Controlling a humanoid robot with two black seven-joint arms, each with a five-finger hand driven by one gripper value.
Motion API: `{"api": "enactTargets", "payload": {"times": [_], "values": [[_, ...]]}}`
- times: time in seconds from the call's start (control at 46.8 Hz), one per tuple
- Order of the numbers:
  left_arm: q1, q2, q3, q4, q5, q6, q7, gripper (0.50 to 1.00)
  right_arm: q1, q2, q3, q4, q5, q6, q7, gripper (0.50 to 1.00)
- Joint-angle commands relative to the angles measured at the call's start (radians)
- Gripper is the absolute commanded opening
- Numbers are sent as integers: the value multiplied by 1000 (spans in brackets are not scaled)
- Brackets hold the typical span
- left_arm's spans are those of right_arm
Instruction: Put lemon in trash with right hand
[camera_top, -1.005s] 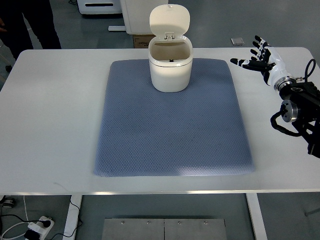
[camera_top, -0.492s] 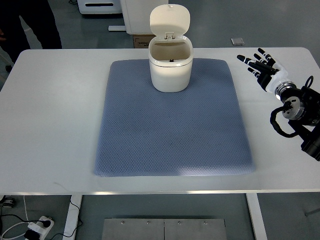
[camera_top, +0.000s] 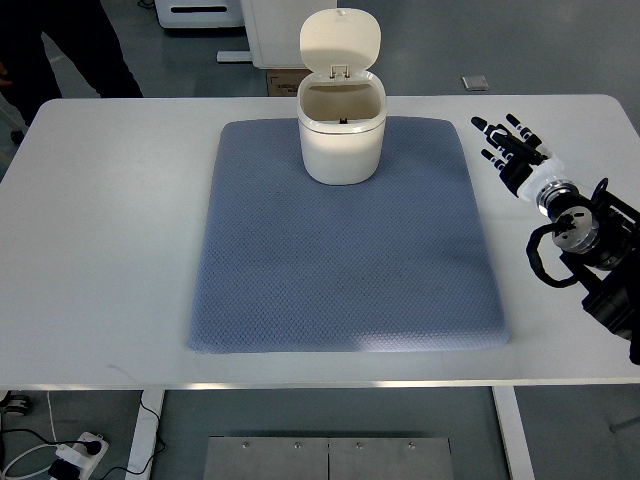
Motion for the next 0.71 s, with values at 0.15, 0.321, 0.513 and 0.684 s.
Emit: {"api": "enactTargets", "payload": {"times": [0.15, 0.321, 0.513, 0.684], "values": [[0, 0, 0, 0, 0, 0, 0, 1000, -24, 2, -12, 0, -11, 1, 1, 1000], [0, 0, 0, 0, 0, 0, 0, 1000, -24, -5, -67, -14, -22, 1, 86, 1000], [0, 0, 0, 0, 0, 0, 0, 1000, -22, -6, -104, -17, -46, 1, 116, 1000], [0, 0, 0, 1, 0, 0, 0, 1000, -25, -5, -104, -17, -46, 1, 116, 1000]]}}
